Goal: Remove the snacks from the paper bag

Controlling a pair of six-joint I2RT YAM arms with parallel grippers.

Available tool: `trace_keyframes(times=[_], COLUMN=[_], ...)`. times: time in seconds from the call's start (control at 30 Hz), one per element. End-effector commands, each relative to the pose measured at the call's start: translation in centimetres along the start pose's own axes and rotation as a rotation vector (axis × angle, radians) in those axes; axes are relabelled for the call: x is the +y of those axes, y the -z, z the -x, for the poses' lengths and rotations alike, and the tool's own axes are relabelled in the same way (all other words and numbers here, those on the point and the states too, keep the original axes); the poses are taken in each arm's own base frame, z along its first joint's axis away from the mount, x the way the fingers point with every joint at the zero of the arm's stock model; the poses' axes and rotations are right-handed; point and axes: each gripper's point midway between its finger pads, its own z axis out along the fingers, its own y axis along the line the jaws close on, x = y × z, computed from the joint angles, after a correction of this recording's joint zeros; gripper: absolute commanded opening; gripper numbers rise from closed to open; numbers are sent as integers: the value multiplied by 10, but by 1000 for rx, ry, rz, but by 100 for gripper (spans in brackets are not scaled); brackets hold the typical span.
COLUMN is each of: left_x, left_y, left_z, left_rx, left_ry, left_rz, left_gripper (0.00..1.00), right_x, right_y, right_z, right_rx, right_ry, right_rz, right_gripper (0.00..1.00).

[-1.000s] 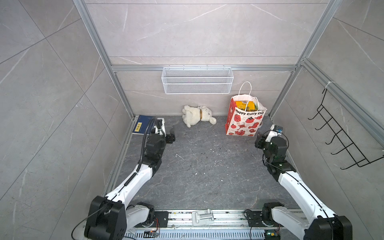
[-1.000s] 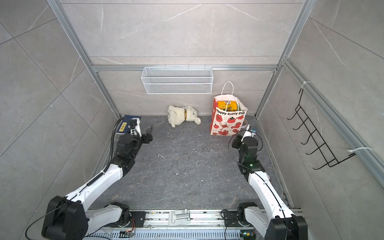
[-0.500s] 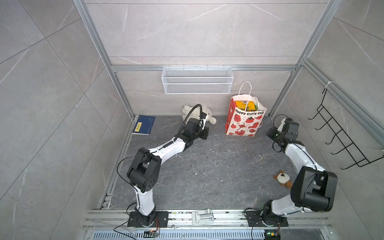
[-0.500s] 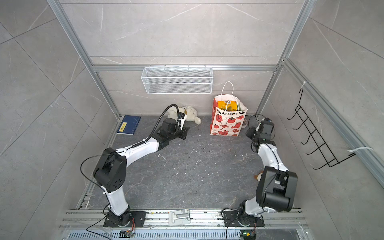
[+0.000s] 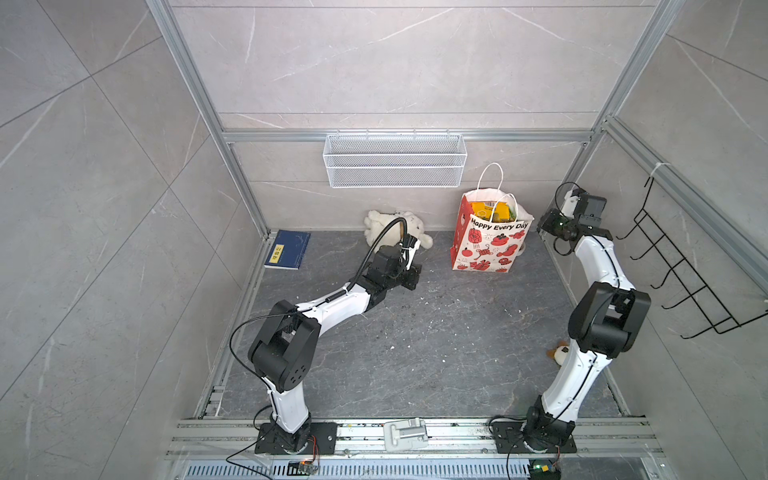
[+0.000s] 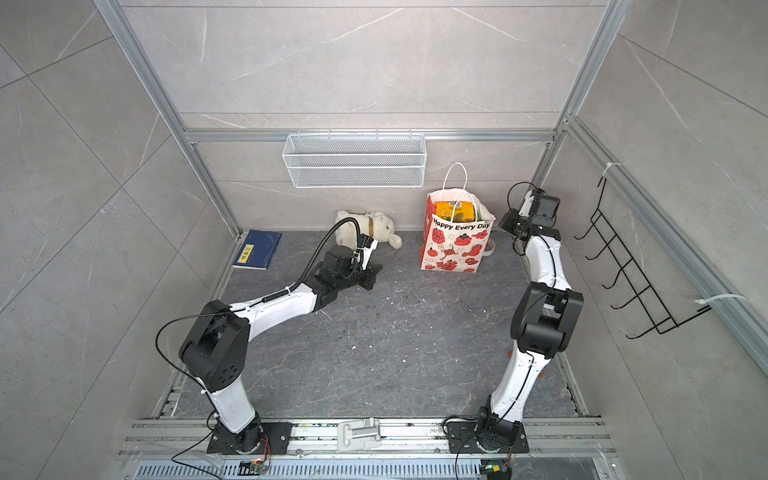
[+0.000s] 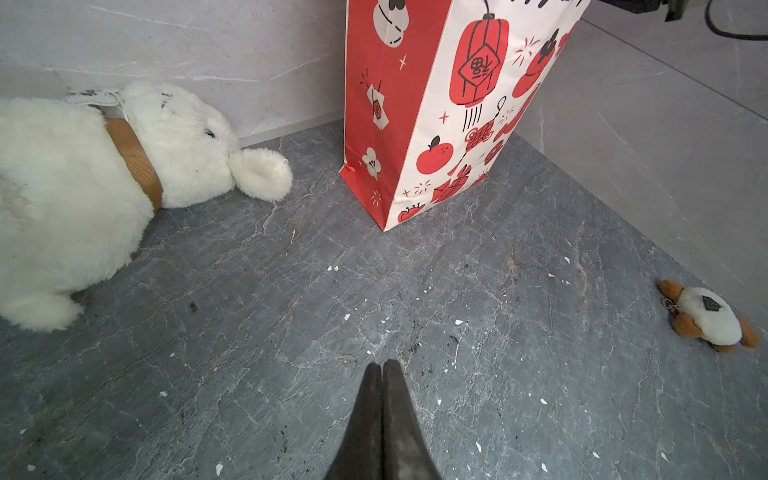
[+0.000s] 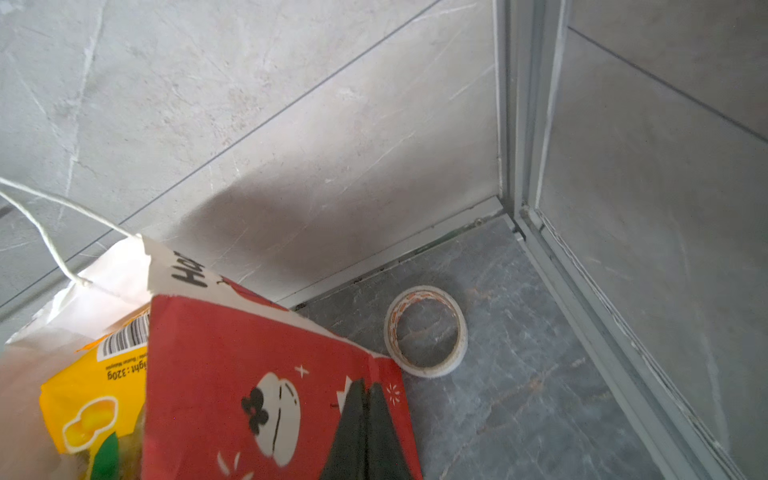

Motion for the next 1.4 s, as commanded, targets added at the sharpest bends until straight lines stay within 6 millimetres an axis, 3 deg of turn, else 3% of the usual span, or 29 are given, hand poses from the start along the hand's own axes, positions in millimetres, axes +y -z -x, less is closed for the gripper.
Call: trace_keyframes(times=[0.0,0.23,0.57,0.73,1.13,1.37], left_x=[-13,-25,-26,-24,-14,-10], left_y=[19,23,30,38,50,56], left_z=[39,44,40,39,30,30], left_rx=[-125,-133,-131,-126,-138,-143], left_ry=[-20,-39,-61,-87,-103,-120], left_rz=[-35,-68,-51,-28,37,65], left_gripper=[0,0,0,0,0,0], right_x=[-2,7,16,52,88,113], right_y=[-25,-66,-122,-126,-135,-125], right_z=[-24,-11,-31,-39,-73,-87], right_rx=[114,180,136,146,197,236], right_ry=[7,34,-77,-58,4,46], right_rz=[69,206,435,582,740,844], right_gripper=[1,0,0,0,2,1])
